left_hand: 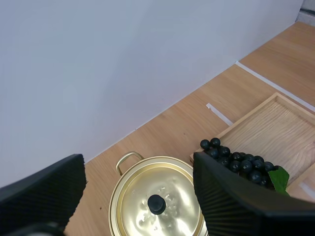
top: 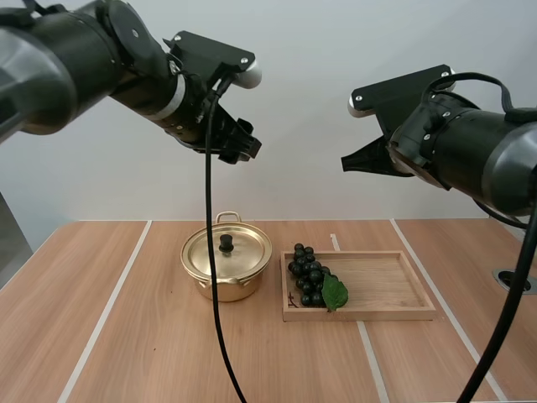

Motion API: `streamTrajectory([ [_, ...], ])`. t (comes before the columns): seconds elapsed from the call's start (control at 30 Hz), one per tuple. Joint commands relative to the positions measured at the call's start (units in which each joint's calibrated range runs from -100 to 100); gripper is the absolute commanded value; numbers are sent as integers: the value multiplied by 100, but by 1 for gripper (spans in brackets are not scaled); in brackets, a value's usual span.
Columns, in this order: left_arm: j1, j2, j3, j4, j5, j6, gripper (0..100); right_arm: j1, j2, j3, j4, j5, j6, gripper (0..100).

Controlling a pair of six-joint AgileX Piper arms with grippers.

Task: Open the pot, put the pineapple inside, and close it

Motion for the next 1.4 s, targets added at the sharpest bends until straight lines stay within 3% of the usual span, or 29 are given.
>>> streamTrajectory([
  [0.0,-17,-400,-37,65,125,-61,77,-19,-367,25,-62,-41,-19,0],
  [0.03,-17,-533,-37,63,163,-61,64,-19,-468,25,-62,-25,-19,0],
  [0.07,-17,-689,-37,63,161,-61,41,-19,-562,25,-62,-25,-19,0],
  [0.13,-17,-930,-37,63,174,-82,10,-19,-761,25,-140,19,-28,0],
  [0.17,-17,-1065,-37,63,174,-104,0,-19,-847,25,-227,40,-28,0],
  [0.3,-17,-1617,-37,63,179,-359,0,-19,-1200,25,-610,74,-28,0],
  [0.47,-10,-2323,-37,220,380,-797,0,-19,-1586,25,-611,204,-28,0],
  [0.6,86,-2875,-37,479,470,-1032,0,-19,-1865,11,-611,395,-271,0],
  [0.73,188,-3483,-37,693,188,-1068,0,-19,-2251,-33,-600,-159,-599,0],
  [1.0,205,-4218,-22,977,-59,-1461,0,-19,-2854,-33,1136,-1844,-588,0],
  [1.17,205,-4398,268,1946,-410,-2256,0,-19,-2989,95,1246,-1676,-588,0],
  [1.37,273,-4842,1417,2105,-1828,-2277,0,-19,-3910,540,2105,-1712,-689,0],
])
